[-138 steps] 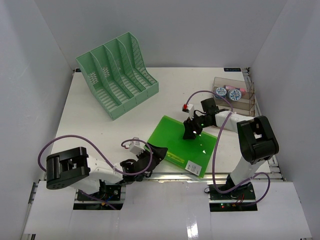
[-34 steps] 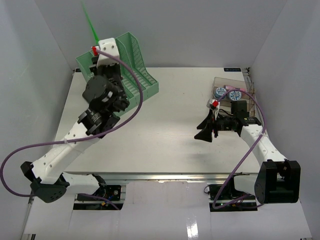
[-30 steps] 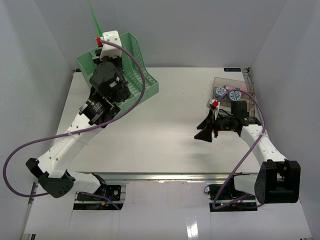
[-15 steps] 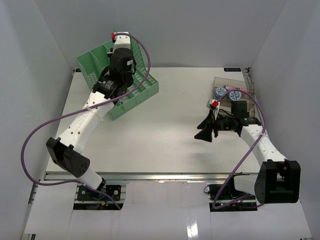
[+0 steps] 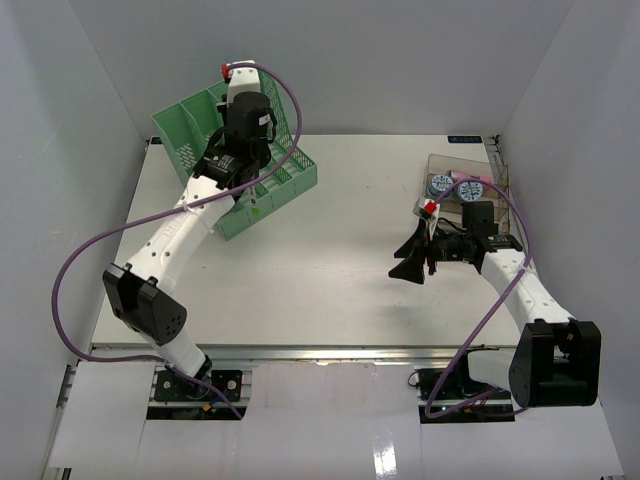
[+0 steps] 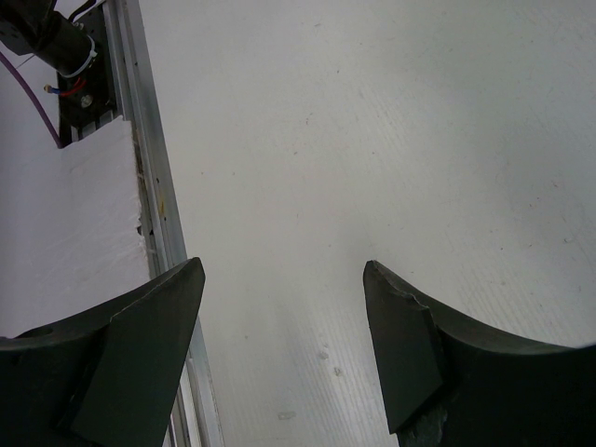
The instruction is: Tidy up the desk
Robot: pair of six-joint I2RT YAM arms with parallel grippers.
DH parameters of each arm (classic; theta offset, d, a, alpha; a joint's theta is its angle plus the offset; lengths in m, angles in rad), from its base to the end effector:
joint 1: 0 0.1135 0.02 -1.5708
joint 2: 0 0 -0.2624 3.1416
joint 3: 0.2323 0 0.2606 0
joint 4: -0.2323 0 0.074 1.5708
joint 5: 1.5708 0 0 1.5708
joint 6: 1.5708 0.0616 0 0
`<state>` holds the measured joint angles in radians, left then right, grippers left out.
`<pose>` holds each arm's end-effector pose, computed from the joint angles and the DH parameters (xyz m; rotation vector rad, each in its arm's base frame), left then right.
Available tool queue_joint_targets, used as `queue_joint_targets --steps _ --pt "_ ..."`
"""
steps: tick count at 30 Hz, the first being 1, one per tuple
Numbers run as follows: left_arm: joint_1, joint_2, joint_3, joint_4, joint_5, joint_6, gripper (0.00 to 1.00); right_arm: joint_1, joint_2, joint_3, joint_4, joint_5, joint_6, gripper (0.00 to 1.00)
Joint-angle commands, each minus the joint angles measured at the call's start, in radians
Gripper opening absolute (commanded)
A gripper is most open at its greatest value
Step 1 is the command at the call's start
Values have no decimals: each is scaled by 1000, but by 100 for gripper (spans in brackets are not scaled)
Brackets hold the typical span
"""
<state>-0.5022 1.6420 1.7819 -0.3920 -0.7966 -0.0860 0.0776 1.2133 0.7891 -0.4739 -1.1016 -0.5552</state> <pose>0.3672 -0.1514 0.4408 -0.1877 1.7453 0.2971 0.2425 0.0740 0.2299 -1.0532 1.8062 1.0509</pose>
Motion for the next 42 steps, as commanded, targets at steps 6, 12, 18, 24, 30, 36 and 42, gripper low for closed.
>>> queue_joint_targets --steps 6,12,18,24,30,36,42 --pt "6 -189 -64 31 6 -77 0 -7 11 1 24 -6 5 75" --pt "5 -231 -78 33 -4 -41 0 -7 20 -2 28 0 9 75" --pt "5 -200 -95 89 -29 19 0 -7 23 -3 31 5 12 75" --pt "5 -132 -110 206 -76 133 0 -9 21 -4 29 8 12 75" --pt "6 -71 -107 303 -98 231 0 -10 23 -3 29 6 12 75" --pt "11 -8 -118 412 -85 288 0 -13 23 -2 29 5 12 75" --pt "42 53 -148 516 -62 286 0 -22 22 -4 28 -4 14 75"
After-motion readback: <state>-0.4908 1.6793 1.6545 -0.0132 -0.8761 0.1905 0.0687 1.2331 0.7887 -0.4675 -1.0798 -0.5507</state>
